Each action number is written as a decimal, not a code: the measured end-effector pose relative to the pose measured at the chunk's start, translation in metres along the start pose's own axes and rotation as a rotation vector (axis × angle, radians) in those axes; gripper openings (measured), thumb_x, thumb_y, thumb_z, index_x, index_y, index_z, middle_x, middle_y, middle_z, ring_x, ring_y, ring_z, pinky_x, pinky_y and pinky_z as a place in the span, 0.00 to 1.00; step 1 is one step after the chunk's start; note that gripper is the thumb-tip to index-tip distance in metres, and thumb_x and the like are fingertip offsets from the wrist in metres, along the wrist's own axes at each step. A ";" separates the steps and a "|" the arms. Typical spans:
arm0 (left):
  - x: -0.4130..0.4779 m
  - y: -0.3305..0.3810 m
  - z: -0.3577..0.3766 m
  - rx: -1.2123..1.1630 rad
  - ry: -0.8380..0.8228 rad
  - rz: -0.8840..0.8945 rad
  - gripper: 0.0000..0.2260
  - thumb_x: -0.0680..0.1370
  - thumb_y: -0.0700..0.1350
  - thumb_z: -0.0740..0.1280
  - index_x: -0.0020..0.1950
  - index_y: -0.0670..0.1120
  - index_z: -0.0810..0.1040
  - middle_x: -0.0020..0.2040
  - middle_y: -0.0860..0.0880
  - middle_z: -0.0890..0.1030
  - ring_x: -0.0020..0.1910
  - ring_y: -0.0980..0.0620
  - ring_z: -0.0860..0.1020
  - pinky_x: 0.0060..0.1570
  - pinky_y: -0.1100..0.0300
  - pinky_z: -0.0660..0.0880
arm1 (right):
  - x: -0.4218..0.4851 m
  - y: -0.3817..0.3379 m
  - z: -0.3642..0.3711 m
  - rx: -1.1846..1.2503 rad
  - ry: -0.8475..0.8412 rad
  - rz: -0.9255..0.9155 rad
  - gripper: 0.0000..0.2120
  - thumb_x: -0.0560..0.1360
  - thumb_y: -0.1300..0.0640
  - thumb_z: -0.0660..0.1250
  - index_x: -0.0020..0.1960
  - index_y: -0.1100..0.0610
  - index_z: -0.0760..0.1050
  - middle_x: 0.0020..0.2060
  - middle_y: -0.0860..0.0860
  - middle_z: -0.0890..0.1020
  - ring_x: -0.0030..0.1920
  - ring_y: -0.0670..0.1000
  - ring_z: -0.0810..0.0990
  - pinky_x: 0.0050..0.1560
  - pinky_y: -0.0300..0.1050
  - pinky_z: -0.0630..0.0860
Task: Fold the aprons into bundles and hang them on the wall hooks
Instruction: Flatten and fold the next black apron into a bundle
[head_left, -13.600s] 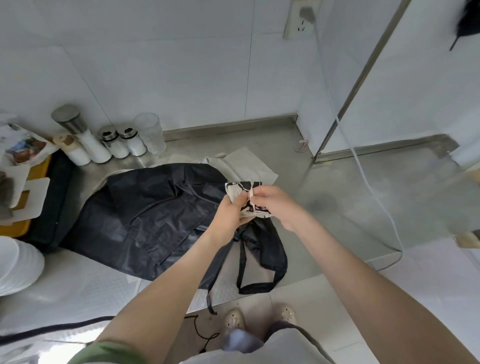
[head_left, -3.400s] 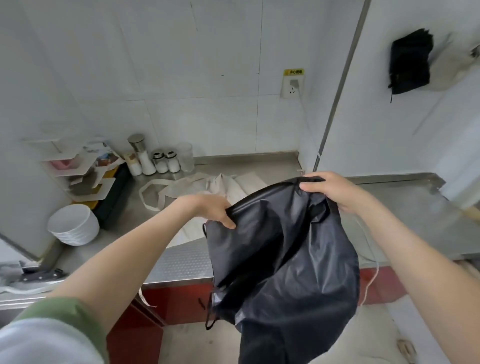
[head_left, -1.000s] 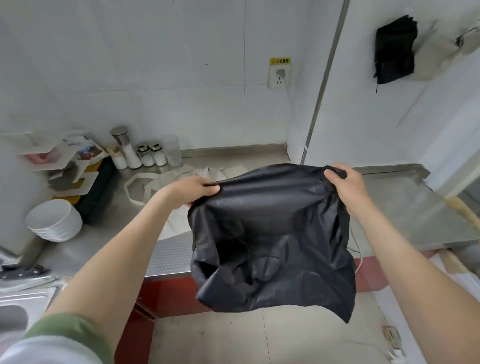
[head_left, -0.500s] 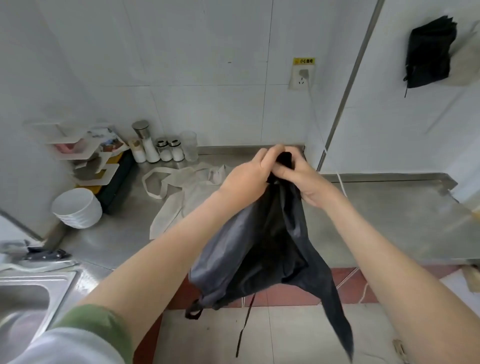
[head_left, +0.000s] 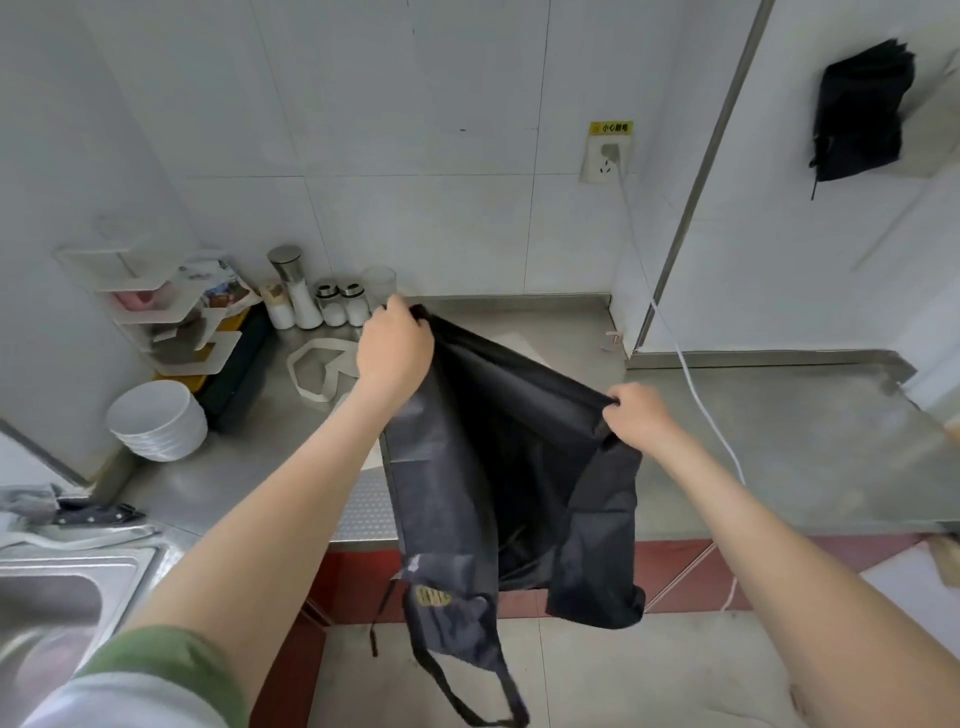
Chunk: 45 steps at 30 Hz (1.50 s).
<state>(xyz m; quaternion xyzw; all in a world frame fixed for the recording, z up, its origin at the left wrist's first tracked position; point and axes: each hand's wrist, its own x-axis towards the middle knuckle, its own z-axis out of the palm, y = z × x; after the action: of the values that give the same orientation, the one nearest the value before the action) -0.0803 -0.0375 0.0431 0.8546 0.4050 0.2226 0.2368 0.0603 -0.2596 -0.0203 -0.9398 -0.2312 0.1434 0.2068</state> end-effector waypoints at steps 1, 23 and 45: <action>-0.001 -0.006 0.000 0.059 -0.015 -0.007 0.12 0.80 0.41 0.56 0.59 0.35 0.70 0.60 0.36 0.74 0.59 0.36 0.72 0.56 0.46 0.70 | 0.002 0.001 -0.003 -0.002 0.026 0.001 0.10 0.76 0.68 0.56 0.39 0.63 0.73 0.39 0.60 0.77 0.47 0.61 0.76 0.38 0.46 0.66; -0.009 -0.036 0.017 0.678 -0.389 0.330 0.13 0.80 0.52 0.61 0.59 0.47 0.77 0.56 0.44 0.79 0.57 0.42 0.75 0.53 0.53 0.66 | -0.014 -0.025 -0.040 0.317 0.170 -0.241 0.15 0.80 0.52 0.61 0.49 0.66 0.74 0.44 0.61 0.79 0.47 0.59 0.77 0.47 0.50 0.70; -0.045 -0.037 0.027 -0.036 -0.985 0.190 0.21 0.75 0.51 0.72 0.65 0.45 0.75 0.61 0.48 0.79 0.62 0.49 0.76 0.62 0.57 0.70 | -0.024 -0.050 -0.040 1.022 0.141 -0.110 0.03 0.76 0.57 0.69 0.50 0.54 0.78 0.50 0.52 0.84 0.51 0.51 0.82 0.54 0.45 0.77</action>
<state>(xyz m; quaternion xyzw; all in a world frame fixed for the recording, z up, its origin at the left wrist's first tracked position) -0.1123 -0.0587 -0.0085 0.8872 0.1615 -0.1796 0.3931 0.0356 -0.2443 0.0418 -0.7128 -0.1662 0.1633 0.6615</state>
